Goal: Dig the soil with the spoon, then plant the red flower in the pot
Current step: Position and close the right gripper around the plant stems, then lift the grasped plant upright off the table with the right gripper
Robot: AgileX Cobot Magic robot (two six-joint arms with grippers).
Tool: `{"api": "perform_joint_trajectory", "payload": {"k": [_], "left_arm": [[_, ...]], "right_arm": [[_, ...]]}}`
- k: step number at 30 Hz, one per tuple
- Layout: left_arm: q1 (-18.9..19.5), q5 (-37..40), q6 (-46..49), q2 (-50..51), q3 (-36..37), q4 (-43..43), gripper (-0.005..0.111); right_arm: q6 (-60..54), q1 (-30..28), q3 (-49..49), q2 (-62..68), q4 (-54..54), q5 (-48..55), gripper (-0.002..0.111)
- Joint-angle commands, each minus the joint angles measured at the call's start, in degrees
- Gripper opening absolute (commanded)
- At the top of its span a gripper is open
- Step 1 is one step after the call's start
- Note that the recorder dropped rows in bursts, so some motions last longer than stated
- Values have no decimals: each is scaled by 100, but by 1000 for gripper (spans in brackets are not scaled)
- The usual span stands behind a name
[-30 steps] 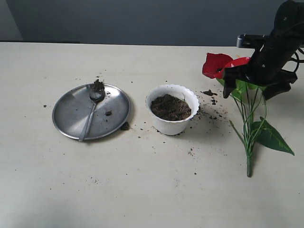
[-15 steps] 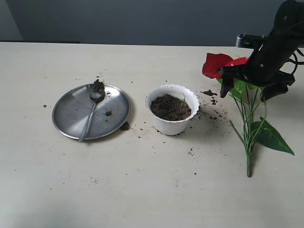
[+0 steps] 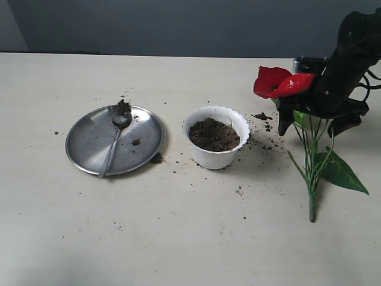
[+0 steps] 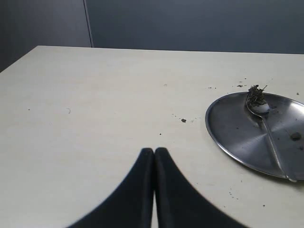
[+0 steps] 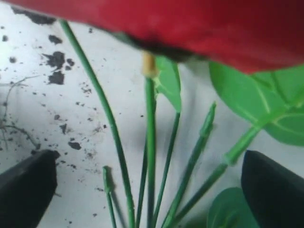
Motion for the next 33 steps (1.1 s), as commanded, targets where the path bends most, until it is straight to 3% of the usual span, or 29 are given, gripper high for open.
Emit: {"api": "perform_joint_trajectory", "payload": {"k": [1,29,31,32,33], "left_arm": [[-18,-51,0,-27,28,0,0],[-18,-51,0,-27,28,0,0],[-18,-51,0,-27,28,0,0],[-18,-51,0,-27,28,0,0],[-18,-51,0,-27,28,0,0]], "right_arm": [[-93,-21,26,39,-15,-139,103],[-44,-21,26,709,39,-22,103],[107,-21,26,709,39,108,95],[218,-21,26,709,39,156,80],[244,-21,26,709,39,175,72]]}}
